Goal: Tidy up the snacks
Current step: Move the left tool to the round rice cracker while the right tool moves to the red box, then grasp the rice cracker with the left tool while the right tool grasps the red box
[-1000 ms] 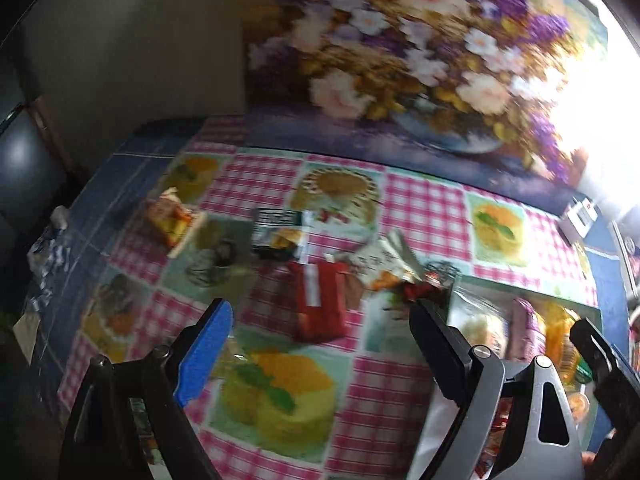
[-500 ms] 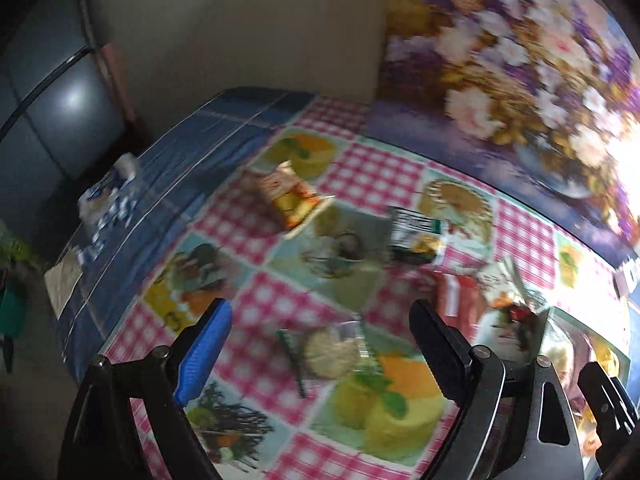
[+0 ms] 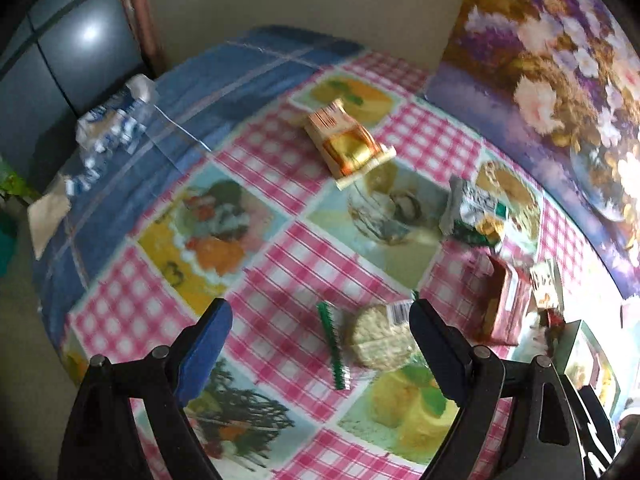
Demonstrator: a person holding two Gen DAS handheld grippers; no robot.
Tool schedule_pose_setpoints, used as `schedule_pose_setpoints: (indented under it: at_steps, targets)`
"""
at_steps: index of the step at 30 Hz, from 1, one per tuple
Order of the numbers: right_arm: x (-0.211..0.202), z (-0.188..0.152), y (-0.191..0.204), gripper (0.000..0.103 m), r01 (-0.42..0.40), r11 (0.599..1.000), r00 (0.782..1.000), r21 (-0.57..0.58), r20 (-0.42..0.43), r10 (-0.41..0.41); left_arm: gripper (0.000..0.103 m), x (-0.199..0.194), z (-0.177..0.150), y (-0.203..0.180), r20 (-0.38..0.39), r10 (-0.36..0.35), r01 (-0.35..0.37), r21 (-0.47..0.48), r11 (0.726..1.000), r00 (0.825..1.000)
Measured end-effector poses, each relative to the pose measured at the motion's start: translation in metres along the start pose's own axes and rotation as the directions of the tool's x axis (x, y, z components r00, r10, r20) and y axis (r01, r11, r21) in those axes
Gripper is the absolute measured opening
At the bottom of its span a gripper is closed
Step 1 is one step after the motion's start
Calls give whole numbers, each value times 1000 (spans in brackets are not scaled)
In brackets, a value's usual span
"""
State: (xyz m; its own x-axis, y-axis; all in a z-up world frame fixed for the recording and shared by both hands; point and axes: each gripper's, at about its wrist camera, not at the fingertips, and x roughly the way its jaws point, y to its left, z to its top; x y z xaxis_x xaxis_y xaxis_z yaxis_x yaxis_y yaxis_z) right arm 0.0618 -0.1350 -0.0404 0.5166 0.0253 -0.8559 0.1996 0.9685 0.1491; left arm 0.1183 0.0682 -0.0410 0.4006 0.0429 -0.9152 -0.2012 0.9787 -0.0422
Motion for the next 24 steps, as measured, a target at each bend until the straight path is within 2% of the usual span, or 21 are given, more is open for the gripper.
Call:
schedule_pose_setpoints:
  at_steps: [4,12,14,17,21,24]
  targets:
    - [13,3,6,103,22,999,1000,-30,16,-21,90,20,-4,-11,-51,-24,24,16,1000,998]
    - [36,8,8,100,39,997,999,-67,26,-37,90,51,-6,-15,-123,-68,65,-35,997,990]
    - [39,10,8,94,44,997,999,-67,28,-42,90,54,-6,-18,-125,-65,62,-27,998,990]
    - [44,12,5,93,46,997,999,-59,28,-45,89,59,-6,-25,-124,-65,65,-11,998,990]
    - [48,16,3,91,39,998,999,-52,30,-37,76,59,-5,-33,-113,-80,81,8,997,990]
    - [52,18,5,89,34,998,999,-56,25,-33,75,61,-5,-36,-102,-67,69,18,997,993]
